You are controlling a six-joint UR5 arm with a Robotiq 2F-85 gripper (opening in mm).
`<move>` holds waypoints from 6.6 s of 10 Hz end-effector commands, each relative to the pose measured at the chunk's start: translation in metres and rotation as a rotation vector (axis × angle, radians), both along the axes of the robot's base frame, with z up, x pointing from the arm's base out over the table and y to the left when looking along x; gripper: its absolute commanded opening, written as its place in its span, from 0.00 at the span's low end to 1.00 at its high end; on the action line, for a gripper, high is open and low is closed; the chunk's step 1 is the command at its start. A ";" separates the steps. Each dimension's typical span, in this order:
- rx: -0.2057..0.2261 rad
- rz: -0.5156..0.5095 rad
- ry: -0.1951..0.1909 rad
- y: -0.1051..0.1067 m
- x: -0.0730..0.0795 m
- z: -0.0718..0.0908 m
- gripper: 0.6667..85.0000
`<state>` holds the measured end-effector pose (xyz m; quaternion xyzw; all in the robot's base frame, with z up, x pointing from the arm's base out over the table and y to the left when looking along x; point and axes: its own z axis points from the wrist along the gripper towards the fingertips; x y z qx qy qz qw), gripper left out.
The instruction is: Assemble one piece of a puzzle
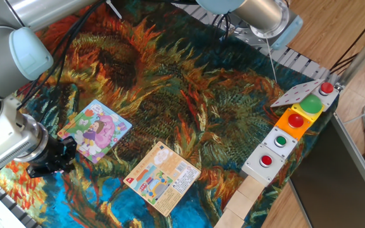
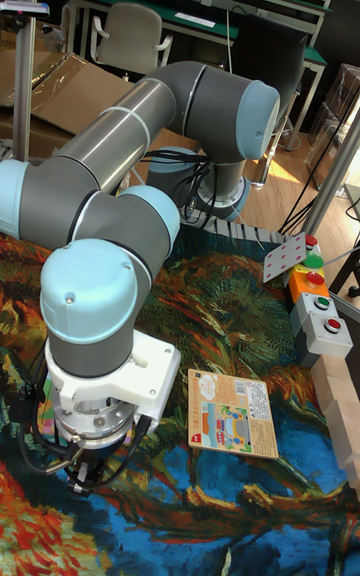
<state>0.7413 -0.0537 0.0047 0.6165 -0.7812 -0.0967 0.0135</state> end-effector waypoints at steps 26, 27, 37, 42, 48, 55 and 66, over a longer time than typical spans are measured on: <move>0.041 -0.049 -0.010 0.003 -0.002 0.006 0.47; 0.044 -0.049 -0.011 0.002 -0.002 0.005 0.46; 0.045 -0.062 -0.009 -0.001 -0.009 0.008 0.40; 0.051 -0.065 -0.016 0.004 -0.005 0.005 0.37; 0.047 -0.067 -0.019 0.003 -0.002 0.003 0.35; 0.040 -0.117 -0.022 0.005 0.000 0.000 0.35; 0.055 -0.149 -0.017 0.007 -0.002 0.004 0.34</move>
